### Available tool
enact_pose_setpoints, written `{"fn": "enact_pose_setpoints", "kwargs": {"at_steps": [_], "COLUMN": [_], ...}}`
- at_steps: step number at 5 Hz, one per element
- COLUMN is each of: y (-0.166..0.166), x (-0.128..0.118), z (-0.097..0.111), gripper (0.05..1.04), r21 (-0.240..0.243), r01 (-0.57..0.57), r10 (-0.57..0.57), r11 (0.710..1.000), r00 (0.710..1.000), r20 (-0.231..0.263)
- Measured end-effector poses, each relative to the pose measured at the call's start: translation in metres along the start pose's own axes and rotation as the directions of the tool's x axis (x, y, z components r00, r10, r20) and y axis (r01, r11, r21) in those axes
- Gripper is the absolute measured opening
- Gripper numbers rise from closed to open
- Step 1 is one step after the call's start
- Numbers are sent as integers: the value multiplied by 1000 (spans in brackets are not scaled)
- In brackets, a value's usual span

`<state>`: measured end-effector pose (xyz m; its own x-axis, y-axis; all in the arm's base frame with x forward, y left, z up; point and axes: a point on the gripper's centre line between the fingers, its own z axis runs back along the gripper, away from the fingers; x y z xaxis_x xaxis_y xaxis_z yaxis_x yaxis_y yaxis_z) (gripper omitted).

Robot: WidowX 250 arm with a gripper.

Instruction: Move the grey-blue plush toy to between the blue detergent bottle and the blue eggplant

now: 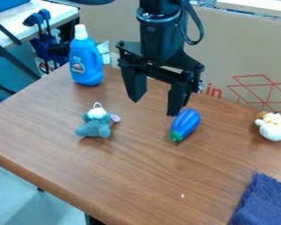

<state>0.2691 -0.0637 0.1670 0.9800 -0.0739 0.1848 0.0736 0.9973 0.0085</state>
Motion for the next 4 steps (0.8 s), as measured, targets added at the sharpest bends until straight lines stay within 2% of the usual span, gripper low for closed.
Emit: {"fn": "enact_pose_setpoints", "kwargs": {"at_steps": [1,2,3,4], "y": [1,27,61,87], "x": [-2,0,4,3], "z": [-7,-10,-6,-6], "gripper": [1001,1001,1001,1001], "r21": [2,-13,16,24], "r01": [3,43,26,9], "r10": [-3,-43,-27,-11], "r11": [1000,999,1000,1000], "r00": [1000,999,998,998], "r20": [-25,-6,63,70]}}
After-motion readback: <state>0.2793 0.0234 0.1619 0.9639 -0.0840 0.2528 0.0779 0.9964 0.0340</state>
